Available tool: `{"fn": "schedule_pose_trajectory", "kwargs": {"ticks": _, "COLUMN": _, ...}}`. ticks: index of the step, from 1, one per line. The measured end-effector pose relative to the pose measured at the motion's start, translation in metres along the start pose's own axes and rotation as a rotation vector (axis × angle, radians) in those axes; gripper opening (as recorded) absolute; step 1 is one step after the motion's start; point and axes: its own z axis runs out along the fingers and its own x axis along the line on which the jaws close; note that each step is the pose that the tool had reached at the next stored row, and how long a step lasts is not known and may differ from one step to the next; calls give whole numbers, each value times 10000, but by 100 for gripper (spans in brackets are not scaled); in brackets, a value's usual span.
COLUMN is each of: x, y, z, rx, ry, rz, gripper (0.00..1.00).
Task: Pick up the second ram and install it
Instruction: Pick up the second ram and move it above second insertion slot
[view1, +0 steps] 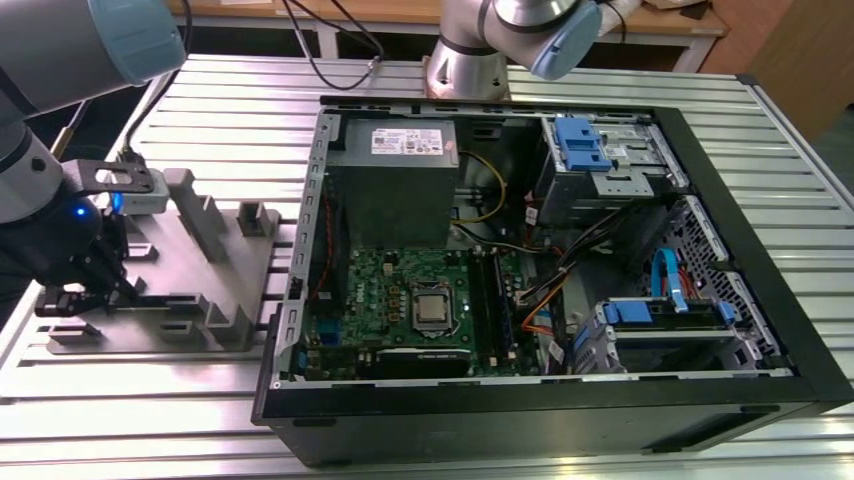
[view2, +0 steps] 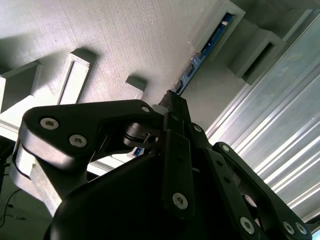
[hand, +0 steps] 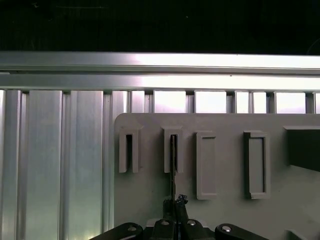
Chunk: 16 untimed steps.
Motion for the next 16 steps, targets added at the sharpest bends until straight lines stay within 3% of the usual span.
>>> {"fn": "schedule_pose_trajectory", "kwargs": {"ticks": 7, "x": -2, "y": 1, "z": -53, "rx": -1, "ry": -9, "rz": 1, "gripper": 8}}
{"fn": "schedule_pose_trajectory", "kwargs": {"ticks": 16, "x": -10, "y": 4, "z": -265, "rx": 5, "ry": -22, "rz": 0, "gripper": 8}}
